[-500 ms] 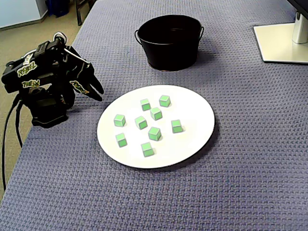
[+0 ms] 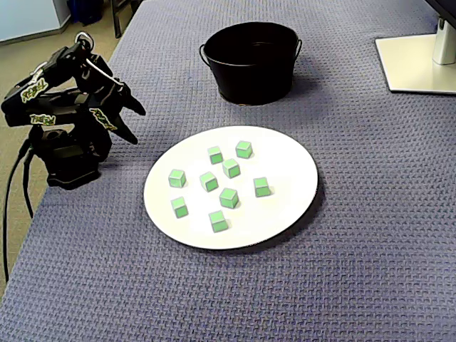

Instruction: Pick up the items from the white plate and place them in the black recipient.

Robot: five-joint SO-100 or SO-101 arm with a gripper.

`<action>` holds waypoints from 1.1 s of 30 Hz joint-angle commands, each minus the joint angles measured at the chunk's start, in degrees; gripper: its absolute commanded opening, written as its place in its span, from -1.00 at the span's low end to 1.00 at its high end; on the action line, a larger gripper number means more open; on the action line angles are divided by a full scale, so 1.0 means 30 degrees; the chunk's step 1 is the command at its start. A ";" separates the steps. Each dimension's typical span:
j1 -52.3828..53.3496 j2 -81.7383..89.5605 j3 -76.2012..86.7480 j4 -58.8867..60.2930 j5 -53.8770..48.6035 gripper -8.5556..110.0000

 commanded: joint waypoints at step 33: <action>1.0459 -1.9746 -0.8320 -1.1895 -0.8936 -0.20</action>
